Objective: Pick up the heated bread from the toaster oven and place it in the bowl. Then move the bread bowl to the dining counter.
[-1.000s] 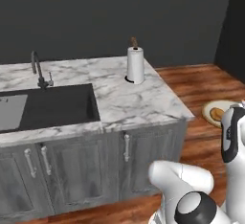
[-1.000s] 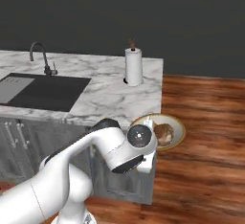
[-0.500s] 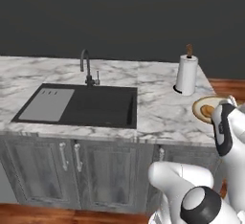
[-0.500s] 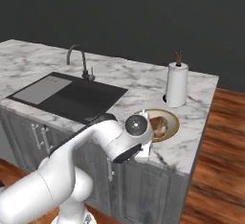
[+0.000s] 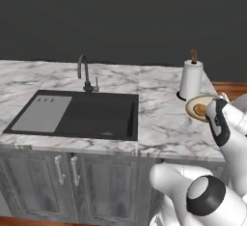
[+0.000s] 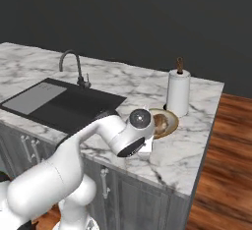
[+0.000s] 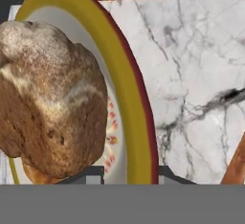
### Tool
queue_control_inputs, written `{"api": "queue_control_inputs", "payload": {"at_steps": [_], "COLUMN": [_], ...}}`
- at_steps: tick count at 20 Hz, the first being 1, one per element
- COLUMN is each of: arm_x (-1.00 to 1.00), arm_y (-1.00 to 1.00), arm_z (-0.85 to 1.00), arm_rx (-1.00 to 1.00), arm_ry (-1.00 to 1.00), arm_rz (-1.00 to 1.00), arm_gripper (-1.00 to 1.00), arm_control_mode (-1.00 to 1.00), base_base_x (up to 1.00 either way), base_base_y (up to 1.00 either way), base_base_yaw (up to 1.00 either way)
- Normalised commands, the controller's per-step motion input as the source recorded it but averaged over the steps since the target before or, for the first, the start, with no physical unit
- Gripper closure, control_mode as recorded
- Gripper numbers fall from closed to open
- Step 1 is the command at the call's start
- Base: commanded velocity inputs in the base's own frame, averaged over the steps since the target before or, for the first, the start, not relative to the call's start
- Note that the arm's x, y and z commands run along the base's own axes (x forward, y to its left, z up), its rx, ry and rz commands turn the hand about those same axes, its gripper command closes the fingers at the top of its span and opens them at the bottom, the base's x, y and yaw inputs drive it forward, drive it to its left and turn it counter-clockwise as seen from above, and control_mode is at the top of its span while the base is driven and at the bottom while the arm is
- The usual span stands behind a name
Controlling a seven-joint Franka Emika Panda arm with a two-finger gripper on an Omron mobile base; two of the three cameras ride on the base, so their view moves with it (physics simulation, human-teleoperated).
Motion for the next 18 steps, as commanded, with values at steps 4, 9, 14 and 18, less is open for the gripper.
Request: {"api": "queue_control_inputs", "payload": {"at_steps": [4,9,14,18], "arm_x": [0.21,0.27,0.25,0.47], "arm_y": [0.39,0.49,0.27,0.22], "arm_z": [0.00,-0.08,-0.21,-0.47], "arm_rx": [0.05,0.03,0.00,0.00], "arm_ry": [0.24,0.20,-0.05,-0.09], "arm_rz": [0.39,0.40,0.05,0.00], "arm_gripper": [1.00,1.00,1.00,1.00], "arm_control_mode": [-1.00,-1.00,-1.00,-1.00], "base_base_x": [0.00,0.00,0.00,0.00], "base_base_y": [0.00,0.00,0.00,0.00], "base_base_yaw": [0.00,0.00,0.00,0.00]}}
